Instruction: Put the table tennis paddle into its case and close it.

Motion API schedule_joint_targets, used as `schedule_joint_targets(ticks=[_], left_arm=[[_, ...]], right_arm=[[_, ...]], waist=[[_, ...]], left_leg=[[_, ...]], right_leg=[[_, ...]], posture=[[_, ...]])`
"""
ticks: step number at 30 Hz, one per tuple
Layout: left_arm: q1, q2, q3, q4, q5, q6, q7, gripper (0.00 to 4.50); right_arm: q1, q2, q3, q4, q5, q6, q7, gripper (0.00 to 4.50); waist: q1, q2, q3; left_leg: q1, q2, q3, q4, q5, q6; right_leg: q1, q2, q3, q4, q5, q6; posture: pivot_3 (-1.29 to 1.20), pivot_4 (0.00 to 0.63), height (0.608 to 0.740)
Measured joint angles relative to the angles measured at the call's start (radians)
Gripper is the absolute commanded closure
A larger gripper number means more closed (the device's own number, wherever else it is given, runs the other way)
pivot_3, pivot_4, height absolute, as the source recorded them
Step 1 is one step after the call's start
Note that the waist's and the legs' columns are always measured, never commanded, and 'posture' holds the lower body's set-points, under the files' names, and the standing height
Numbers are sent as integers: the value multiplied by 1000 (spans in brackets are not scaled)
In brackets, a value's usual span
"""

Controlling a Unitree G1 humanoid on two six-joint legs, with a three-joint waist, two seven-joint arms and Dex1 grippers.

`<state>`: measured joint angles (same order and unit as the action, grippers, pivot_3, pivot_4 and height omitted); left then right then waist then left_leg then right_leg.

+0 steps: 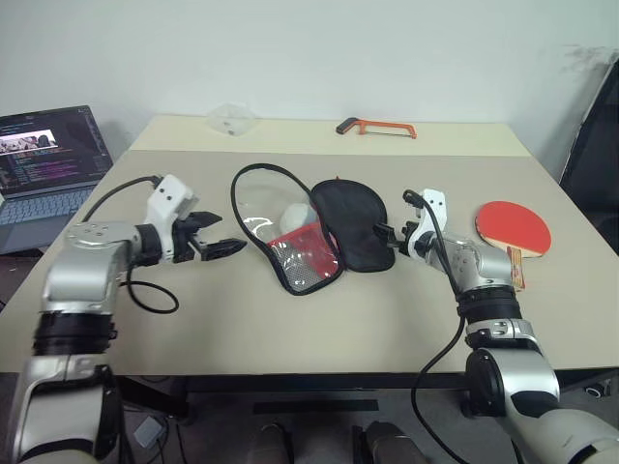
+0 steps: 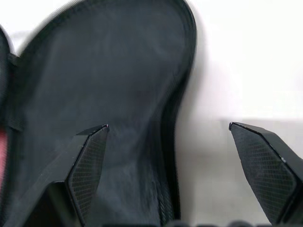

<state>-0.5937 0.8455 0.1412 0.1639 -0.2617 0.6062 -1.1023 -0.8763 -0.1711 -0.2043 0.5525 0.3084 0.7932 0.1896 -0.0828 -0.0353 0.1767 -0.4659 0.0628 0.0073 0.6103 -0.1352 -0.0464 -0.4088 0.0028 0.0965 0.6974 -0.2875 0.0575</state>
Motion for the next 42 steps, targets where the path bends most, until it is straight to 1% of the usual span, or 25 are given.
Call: schedule_joint_targets(ticks=[6, 9, 15, 20, 28, 33, 37, 42], left_arm=[[34, 15, 23, -55, -37, 42, 29, 33], [41, 15, 23, -55, -46, 46, 48, 0], [42, 15, 22, -56, -50, 46, 72, 0], [41, 15, 16, -56, -50, 44, 91, 0], [35, 14, 0, -52, -50, 37, 109, 0], [11, 12, -21, -40, -47, 22, 112, 0], [8, 10, -29, -30, -45, 14, 117, 0], [-5, 1, -47, -9, -38, -2, 131, 0]], right_arm=[[-1, 25, 9, 17, -13, -26, -10, 0], [0, 45, 24, 10, -13, -20, -9, 619], [24, 91, 69, -41, -14, 10, -9, 2678], [35, 104, 73, -53, -15, 21, -16, 4474], [29, 105, 70, -28, -23, -14, -46, 4474], [-6, 97, 66, 47, -56, -91, -116, 4474], [-35, 74, 29, 123, -68, -158, -182, 4474], [-88, 8, -12, 218, -92, -229, -252, 4474]], waist=[[-1, 0, 0], [-2, 0, 0], [-6, 0, 0], [-6, 0, 0], [-4, 0, 0], [-2, 0, 0], [0, 0, 0], [0, 0, 0]], left_leg=[[4, 0, 0, 0, 0, 0], [4, 2, 0, 0, 0, 0], [5, 3, -2, -2, 0, 0], [5, 3, -1, -2, 0, 0], [5, 3, -2, -2, 0, 0], [5, 3, -2, -2, 0, 0], [5, 3, -1, -2, 0, 0], [5, 2, -1, -2, 0, 0]], right_leg=[[3, 0, 1, 0, -1, -1], [3, 3, 1, 0, -1, -2], [3, 5, 0, 0, -3, -4], [3, 5, 1, 0, -3, -4], [3, 5, 1, 0, -3, -4], [3, 4, 1, 0, -3, -4], [3, 4, 1, 0, -3, -4], [2, 4, 1, -1, -3, -4]], posture=[[0, 150, 740], [0, 150, 740], [0, 150, 740], [0, 150, 740], [0, 150, 740], [0, 150, 740], [0, 150, 740], [0, 150, 740]])
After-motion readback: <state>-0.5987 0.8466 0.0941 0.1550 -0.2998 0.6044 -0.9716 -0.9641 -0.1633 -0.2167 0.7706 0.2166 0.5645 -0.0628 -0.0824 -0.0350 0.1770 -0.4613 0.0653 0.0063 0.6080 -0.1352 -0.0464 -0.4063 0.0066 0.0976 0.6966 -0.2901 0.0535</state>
